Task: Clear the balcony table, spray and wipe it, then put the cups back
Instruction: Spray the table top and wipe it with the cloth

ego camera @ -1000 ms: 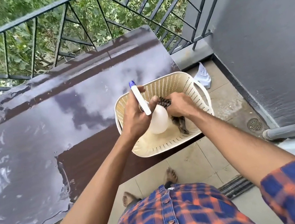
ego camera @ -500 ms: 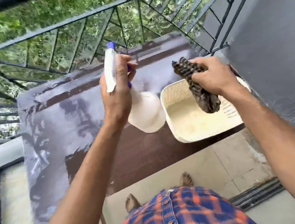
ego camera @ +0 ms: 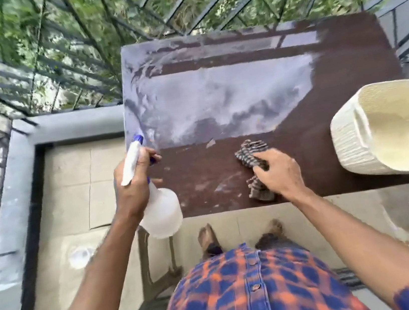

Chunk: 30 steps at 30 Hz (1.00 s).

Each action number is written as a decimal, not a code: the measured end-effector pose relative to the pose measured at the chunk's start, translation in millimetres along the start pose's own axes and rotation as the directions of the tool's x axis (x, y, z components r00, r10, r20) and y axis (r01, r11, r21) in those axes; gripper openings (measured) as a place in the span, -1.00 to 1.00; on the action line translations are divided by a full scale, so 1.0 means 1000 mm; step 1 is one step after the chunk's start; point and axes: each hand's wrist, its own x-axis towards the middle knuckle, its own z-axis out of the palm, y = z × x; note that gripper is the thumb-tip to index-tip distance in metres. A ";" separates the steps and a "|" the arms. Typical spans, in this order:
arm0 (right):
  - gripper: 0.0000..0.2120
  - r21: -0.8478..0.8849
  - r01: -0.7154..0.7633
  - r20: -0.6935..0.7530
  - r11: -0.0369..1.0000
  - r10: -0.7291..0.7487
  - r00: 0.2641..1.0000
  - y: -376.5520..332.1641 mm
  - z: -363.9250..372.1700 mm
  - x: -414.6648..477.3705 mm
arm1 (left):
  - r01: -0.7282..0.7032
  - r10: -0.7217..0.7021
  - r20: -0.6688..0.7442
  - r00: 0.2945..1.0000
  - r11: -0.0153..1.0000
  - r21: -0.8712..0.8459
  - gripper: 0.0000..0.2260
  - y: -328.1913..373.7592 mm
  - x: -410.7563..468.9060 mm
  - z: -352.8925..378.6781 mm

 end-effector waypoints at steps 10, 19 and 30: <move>-0.30 -0.065 0.012 -0.021 0.998 -0.014 1.000 -0.005 0.070 -0.010 | 0.161 -0.151 -0.093 0.984 0.981 0.107 -0.64 -0.079 -0.062 -0.084; -0.45 -0.199 0.349 0.126 0.916 -0.329 0.936 -0.112 0.155 -0.063 | 0.243 -0.215 -0.312 0.926 0.968 0.056 -0.63 -0.089 -0.095 -0.111; -0.40 -0.099 0.873 0.585 0.477 -0.682 0.439 -0.238 0.199 -0.052 | 0.234 -0.227 -0.353 0.908 0.972 -0.022 -0.68 -0.078 -0.097 -0.115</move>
